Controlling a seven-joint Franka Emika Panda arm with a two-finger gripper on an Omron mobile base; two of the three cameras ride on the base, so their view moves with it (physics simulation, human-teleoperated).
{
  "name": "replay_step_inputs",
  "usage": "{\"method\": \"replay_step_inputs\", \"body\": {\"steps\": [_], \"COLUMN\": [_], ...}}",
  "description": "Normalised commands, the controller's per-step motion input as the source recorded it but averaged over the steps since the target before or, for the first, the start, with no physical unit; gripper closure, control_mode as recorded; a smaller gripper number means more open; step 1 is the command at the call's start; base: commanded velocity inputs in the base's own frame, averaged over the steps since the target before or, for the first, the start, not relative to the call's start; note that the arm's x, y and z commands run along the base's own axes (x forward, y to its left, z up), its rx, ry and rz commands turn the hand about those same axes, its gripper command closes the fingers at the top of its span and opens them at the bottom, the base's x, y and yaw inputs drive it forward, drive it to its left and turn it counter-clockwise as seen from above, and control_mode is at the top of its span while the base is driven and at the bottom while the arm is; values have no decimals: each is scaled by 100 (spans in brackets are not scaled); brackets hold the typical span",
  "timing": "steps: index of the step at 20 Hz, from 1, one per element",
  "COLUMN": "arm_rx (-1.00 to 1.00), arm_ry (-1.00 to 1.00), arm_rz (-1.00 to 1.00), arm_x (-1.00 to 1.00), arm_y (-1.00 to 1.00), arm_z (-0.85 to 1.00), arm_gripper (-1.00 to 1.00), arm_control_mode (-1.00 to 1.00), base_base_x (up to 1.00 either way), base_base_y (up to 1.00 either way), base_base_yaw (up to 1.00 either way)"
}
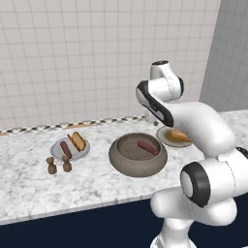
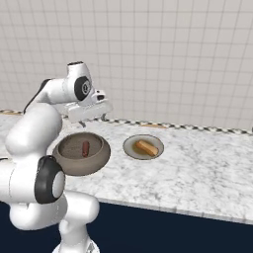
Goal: Place one bun and one sausage from the bowl on each plate.
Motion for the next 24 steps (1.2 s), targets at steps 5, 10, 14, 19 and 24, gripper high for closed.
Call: {"method": "replay_step_inputs", "body": {"steps": [5, 10, 14, 19, 24], "arm_rx": [-2, 2, 1, 2, 1], "arm_ry": [7, 12, 0, 0, 0], "arm_rz": [8, 7, 0, 0, 0], "arm_x": [-35, 0, 0, 17, 31], "arm_y": [72, 37, 0, -9, -10], "arm_z": [-28, -53, -32, -40, -30], "arm_gripper": [-100, -100, -100, -100, -100], "arm_control_mode": [-100, -100, -100, -100, -100], "base_base_x": [0, 0, 0, 0, 0], "base_base_y": [0, 0, 0, 0, 0], "base_base_yaw": [0, 0, 0, 0, 0]}}
